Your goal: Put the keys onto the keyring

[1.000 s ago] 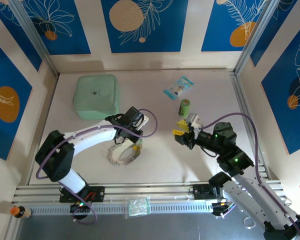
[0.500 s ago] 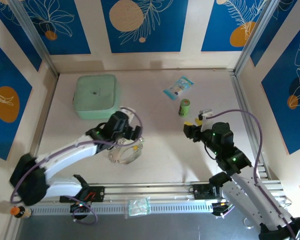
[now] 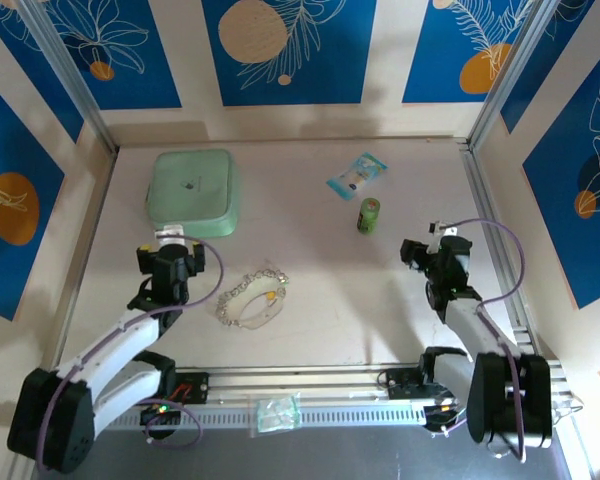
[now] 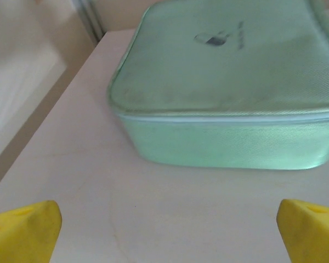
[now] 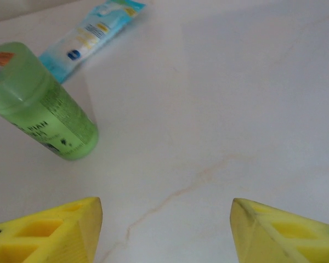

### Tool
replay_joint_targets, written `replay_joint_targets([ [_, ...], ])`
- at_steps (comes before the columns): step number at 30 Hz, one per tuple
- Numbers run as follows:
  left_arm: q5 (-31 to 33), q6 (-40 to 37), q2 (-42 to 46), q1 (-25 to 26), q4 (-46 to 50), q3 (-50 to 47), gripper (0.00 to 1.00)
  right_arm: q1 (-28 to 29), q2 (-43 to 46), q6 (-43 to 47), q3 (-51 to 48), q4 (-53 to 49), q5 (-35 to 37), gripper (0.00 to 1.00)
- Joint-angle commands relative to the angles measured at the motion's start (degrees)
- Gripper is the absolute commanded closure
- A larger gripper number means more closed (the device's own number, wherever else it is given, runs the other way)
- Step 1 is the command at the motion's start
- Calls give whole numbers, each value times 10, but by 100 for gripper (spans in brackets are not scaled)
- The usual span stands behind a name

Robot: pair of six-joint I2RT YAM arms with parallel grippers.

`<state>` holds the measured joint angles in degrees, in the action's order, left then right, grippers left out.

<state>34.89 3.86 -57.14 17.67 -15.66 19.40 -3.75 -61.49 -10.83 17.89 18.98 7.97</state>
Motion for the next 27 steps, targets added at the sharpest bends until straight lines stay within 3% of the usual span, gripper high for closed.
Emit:
replay_joint_targets([
  [1,-18,-71,-62,-17,-187,-24,0,6,-53,34,-22,185,-47,36],
  [4,-51,-93,-150,-38,-311,-46,0,14,-95,76,-13,231,-82,35],
  [7,-106,-95,-206,-53,-414,-50,0,9,-133,57,9,246,-109,34],
  [12,-154,-98,-330,-68,-554,-58,0,21,-264,60,-18,436,-130,34],
  [13,-159,-105,-350,-68,-577,-61,0,21,-271,59,-16,449,-129,34],
  [14,-159,-108,-357,-68,-598,-63,0,18,-246,64,-4,380,-127,34],
  [17,-148,-97,-342,-69,-524,-35,0,19,-263,32,9,387,-61,35],
  [19,-147,-85,-334,-75,-475,-18,0,22,-250,20,33,313,-11,35],
  [20,-148,-84,-335,-78,-464,-12,0,30,-258,25,34,326,7,35],
  [27,-151,-85,-335,-79,-469,-13,0,40,-257,28,44,301,30,38],
])
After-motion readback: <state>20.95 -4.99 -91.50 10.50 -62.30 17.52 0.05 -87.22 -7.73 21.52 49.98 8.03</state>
